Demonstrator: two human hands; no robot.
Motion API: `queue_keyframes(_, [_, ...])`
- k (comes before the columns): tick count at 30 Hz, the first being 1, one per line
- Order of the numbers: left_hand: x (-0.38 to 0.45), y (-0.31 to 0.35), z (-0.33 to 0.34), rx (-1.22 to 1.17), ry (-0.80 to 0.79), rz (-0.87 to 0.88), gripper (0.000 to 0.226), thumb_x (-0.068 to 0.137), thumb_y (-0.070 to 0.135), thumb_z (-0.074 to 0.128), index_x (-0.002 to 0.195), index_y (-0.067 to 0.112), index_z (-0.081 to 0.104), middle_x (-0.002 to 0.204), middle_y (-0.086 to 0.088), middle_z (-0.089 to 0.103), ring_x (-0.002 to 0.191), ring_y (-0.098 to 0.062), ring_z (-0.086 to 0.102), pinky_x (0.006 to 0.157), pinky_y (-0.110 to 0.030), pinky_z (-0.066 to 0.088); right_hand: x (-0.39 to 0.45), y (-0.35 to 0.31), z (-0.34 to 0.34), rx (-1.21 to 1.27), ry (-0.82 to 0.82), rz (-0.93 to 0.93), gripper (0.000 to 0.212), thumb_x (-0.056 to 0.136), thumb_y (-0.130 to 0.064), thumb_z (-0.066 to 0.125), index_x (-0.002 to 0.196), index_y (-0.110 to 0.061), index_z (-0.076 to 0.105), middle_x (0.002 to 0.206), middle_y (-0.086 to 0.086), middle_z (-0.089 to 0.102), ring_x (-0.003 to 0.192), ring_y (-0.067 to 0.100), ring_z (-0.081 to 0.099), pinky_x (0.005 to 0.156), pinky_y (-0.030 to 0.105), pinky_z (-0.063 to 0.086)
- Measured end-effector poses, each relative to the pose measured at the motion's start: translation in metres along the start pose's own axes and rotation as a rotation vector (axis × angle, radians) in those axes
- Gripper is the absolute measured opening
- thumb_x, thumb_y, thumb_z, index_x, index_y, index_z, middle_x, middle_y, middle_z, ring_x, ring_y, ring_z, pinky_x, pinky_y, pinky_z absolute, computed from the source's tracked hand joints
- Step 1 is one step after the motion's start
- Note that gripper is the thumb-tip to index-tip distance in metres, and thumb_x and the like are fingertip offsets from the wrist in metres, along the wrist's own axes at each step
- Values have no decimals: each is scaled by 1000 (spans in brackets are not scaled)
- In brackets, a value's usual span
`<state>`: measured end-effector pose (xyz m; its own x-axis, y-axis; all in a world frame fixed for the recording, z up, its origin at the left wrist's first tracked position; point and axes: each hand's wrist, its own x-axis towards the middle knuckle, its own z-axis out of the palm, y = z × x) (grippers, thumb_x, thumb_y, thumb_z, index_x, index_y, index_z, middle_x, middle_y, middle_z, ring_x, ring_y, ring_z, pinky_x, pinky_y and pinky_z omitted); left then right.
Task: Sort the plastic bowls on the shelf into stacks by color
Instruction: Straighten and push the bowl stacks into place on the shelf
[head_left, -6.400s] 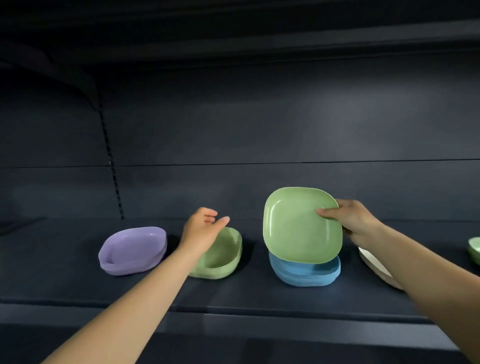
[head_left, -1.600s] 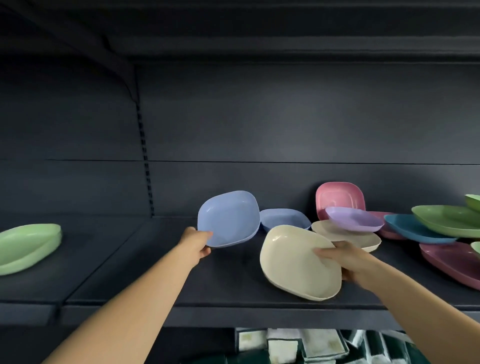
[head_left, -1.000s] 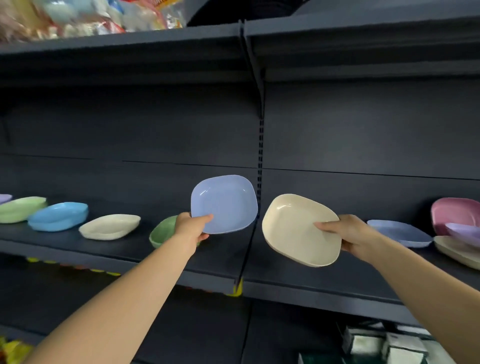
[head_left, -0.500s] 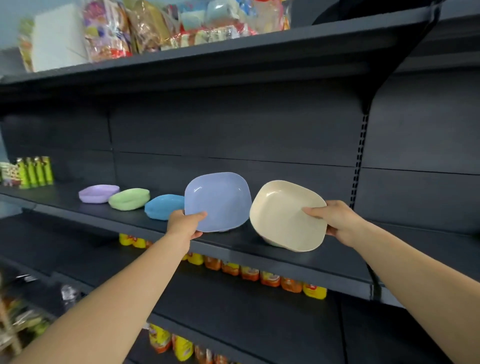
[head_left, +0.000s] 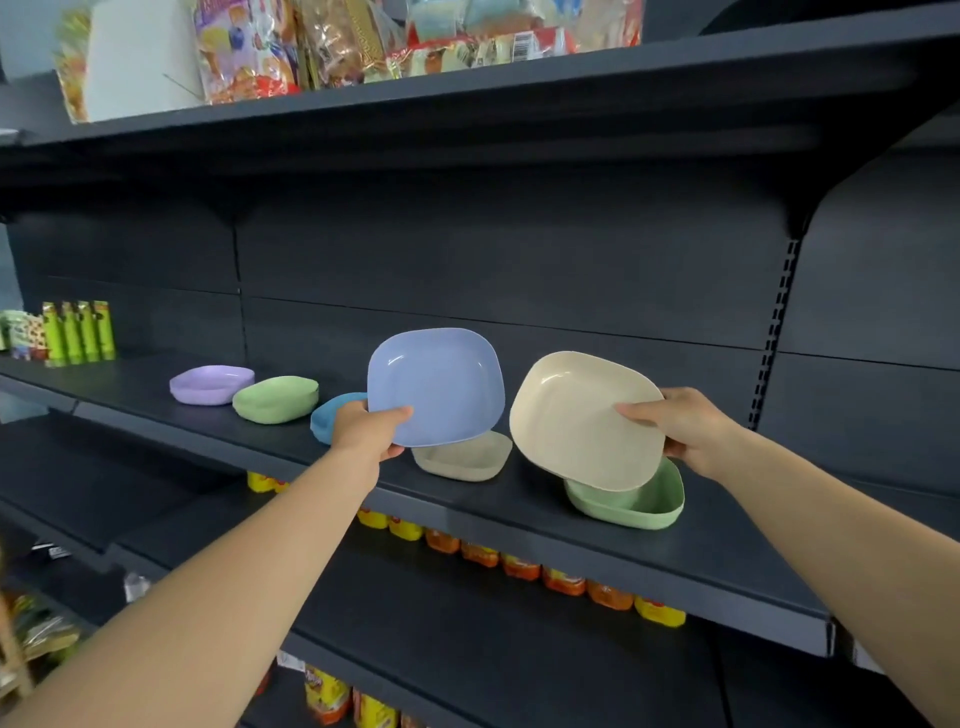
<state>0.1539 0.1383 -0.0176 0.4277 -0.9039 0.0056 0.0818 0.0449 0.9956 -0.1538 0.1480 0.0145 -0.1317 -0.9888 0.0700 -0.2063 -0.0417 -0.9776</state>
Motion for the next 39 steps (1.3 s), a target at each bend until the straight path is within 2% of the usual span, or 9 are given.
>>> queue_keyframes(4, [27, 5, 9, -27, 0, 7, 39, 85, 8, 66, 122, 4, 55, 120, -14, 59, 100, -29, 58, 74, -33, 50, 24, 4, 8, 15, -8, 27, 25, 83, -11, 70, 106, -5, 64, 102, 10, 67, 92, 26, 64, 62, 29, 52])
queue_keyframes(11, [78, 7, 28, -67, 47, 20, 37, 86, 7, 65, 121, 3, 55, 117, -13, 59, 98, -26, 57, 74, -31, 47, 81, 3, 39, -20, -84, 11, 17, 85, -10, 68, 100, -6, 64, 88, 6, 67, 76, 19, 64, 55, 27, 51])
queue_keyframes(22, [162, -18, 7, -170, 141, -47, 34, 86, 6, 65, 118, 2, 55, 106, -9, 56, 86, -24, 55, 56, -24, 45, 152, 33, 127, -129, -110, 75, 6, 83, -3, 67, 87, -4, 62, 92, 11, 66, 79, 22, 62, 53, 25, 48])
queue_keyframes(25, [183, -19, 1, -151, 104, -49, 24, 86, 5, 65, 108, 7, 54, 104, -10, 55, 70, -17, 53, 55, -24, 44, 167, 49, 150, -158, -47, 135, 15, 80, -1, 69, 93, 2, 64, 100, 17, 68, 88, 30, 66, 71, 34, 54])
queue_keyframes(28, [200, -21, -4, -140, 57, -56, 24, 86, 4, 65, 108, 8, 55, 104, -10, 57, 80, -21, 56, 56, -23, 44, 175, 65, 165, -221, 4, 176, 22, 76, -2, 69, 97, 2, 64, 103, 18, 69, 92, 29, 67, 80, 36, 54])
queue_keyframes(30, [211, -19, -6, -129, 21, -62, 26, 85, 5, 65, 110, 6, 56, 105, -10, 58, 83, -23, 56, 57, -24, 45, 177, 73, 172, -268, 25, 190, 23, 72, -4, 71, 94, 0, 65, 98, 14, 70, 91, 26, 66, 81, 34, 53])
queue_keyframes(33, [223, -18, -6, -102, -47, -69, 25, 85, 5, 67, 108, 7, 56, 106, -10, 58, 82, -23, 57, 56, -24, 45, 175, 79, 180, -368, 56, 180, 16, 65, -5, 71, 77, -4, 60, 78, 8, 62, 75, 18, 59, 66, 29, 47])
queue_keyframes(35, [228, -18, -4, -81, -85, -78, 28, 84, 6, 67, 110, 5, 57, 108, -11, 59, 84, -24, 57, 55, -25, 44, 172, 83, 183, -419, 60, 184, 17, 63, -3, 70, 76, -8, 60, 75, 7, 59, 72, 17, 56, 63, 28, 45])
queue_keyframes(39, [231, -20, 4, -48, -166, -90, 32, 84, 7, 67, 114, 4, 56, 110, -12, 59, 89, -27, 56, 55, -25, 45, 164, 87, 188, -456, 79, 180, 25, 63, -3, 74, 85, -14, 67, 92, 9, 70, 91, 24, 67, 80, 35, 56])
